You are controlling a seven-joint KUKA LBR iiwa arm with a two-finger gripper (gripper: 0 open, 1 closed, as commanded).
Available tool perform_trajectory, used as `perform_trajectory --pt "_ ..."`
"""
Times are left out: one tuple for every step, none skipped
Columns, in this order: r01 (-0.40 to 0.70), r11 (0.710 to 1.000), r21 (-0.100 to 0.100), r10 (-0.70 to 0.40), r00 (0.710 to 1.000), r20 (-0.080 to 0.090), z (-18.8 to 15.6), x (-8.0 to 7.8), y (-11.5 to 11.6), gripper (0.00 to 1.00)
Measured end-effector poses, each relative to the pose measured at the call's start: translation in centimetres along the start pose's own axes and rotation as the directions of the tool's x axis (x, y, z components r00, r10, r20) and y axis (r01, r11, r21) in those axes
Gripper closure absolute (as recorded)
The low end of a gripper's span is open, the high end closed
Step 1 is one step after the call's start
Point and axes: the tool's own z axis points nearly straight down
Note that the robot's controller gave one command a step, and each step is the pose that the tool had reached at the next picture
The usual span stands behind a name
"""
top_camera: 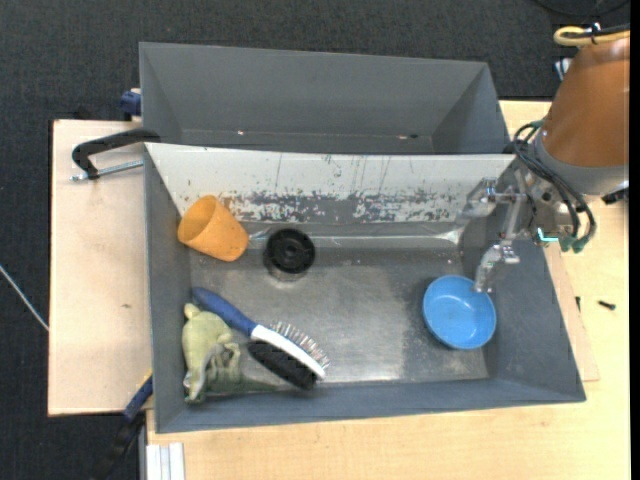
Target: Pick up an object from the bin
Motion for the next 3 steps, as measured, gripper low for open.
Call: perform_trajectory --pt "-0.007 1.000 0.002 0.007 1.000 0.011 16.11 1.99 -1.47 0.00" --pt "-0.007 1.000 0.002 0.007 1.000 0.010 15.95 1.84 -1.43 0.00" --pt "-0.007 1.000 0.002 0.007 1.000 0.011 15.86 1.71 -1.39 0.00"
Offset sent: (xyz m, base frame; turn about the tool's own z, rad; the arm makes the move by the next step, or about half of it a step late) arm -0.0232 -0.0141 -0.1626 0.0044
